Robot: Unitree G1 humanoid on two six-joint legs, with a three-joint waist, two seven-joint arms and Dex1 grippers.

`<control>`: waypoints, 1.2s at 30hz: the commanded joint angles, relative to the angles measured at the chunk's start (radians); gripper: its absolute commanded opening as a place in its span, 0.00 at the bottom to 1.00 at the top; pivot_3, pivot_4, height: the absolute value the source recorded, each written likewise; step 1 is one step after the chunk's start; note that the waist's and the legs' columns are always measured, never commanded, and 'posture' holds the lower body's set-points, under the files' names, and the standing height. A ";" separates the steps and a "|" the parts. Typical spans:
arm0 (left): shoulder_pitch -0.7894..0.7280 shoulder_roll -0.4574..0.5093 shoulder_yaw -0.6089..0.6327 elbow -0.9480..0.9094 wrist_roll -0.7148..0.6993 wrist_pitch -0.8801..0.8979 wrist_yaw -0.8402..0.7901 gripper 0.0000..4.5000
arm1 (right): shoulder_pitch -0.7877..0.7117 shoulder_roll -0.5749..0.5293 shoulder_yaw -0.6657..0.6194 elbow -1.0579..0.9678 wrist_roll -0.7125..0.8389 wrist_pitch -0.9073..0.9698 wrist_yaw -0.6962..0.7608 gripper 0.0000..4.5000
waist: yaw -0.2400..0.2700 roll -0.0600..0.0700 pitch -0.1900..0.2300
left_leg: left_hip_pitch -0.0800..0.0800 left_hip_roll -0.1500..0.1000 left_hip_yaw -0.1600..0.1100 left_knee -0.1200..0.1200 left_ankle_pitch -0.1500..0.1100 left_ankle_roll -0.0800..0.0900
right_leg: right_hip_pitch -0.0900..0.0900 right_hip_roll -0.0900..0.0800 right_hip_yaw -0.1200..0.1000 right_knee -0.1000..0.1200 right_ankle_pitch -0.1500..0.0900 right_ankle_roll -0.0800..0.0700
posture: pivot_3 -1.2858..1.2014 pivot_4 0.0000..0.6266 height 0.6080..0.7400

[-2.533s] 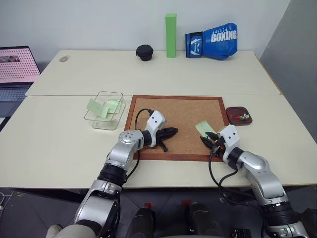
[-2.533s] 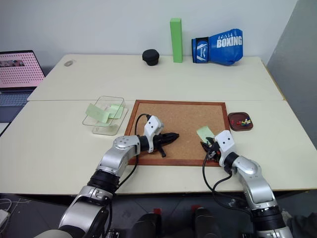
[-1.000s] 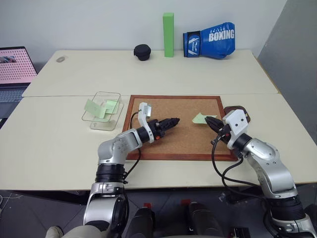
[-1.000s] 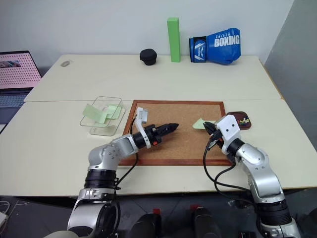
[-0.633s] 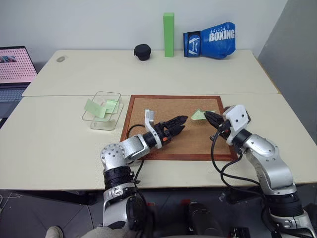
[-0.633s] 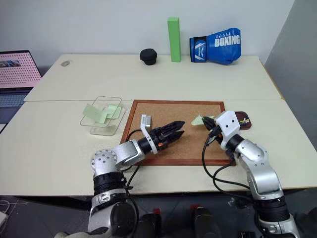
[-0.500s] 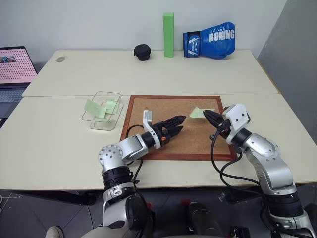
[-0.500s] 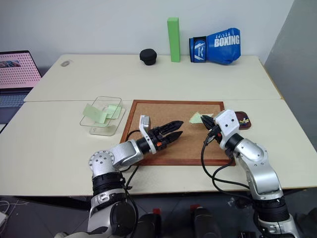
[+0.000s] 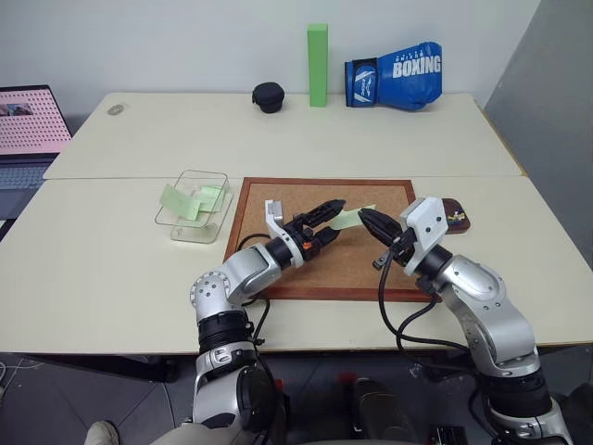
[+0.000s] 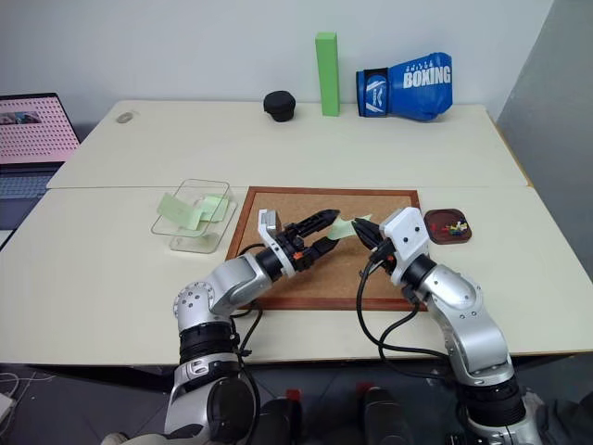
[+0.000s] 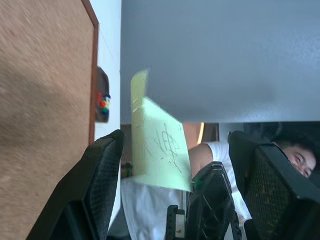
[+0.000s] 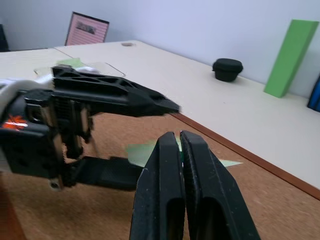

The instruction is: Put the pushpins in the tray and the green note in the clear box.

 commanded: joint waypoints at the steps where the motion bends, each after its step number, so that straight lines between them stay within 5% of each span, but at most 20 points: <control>1: -0.004 -0.059 -0.052 -0.013 -0.075 -0.009 0.001 0.78 | -0.004 0.004 0.006 -0.047 0.023 0.002 0.007 0.00 | 0.000 0.000 0.000 | 0.000 0.000 0.000 0.000 0.000 0.000 | 0.000 0.000 0.000 0.000 0.000 0.000 | 0.52 0.24 1.00; 8: 0.017 -0.038 -0.108 -0.031 -0.093 -0.065 0.010 0.78 | -0.012 -0.003 0.001 -0.031 0.019 -0.002 0.007 0.00 | 0.000 0.000 0.000 | 0.000 0.000 0.000 0.000 0.000 0.000 | 0.000 0.000 0.000 0.000 0.000 0.000 | 0.52 0.24 1.00; 25: 0.045 -0.005 -0.169 -0.050 -0.160 -0.128 0.046 0.01 | 0.025 -0.045 -0.041 -0.051 0.041 0.004 0.016 0.00 | 0.000 0.000 0.000 | -0.001 0.000 0.000 0.000 0.000 0.000 | 0.000 0.000 0.000 -0.001 0.000 0.000 | 0.52 0.24 1.00; 36: 0.051 0.019 -0.193 -0.055 -0.158 -0.142 0.033 0.01 | 0.043 -0.057 -0.052 -0.067 0.056 0.006 0.009 0.00 | 0.000 0.000 0.000 | -0.001 0.000 0.000 0.000 0.000 0.000 | 0.000 0.000 0.000 -0.001 0.000 0.000 | 0.52 0.24 1.00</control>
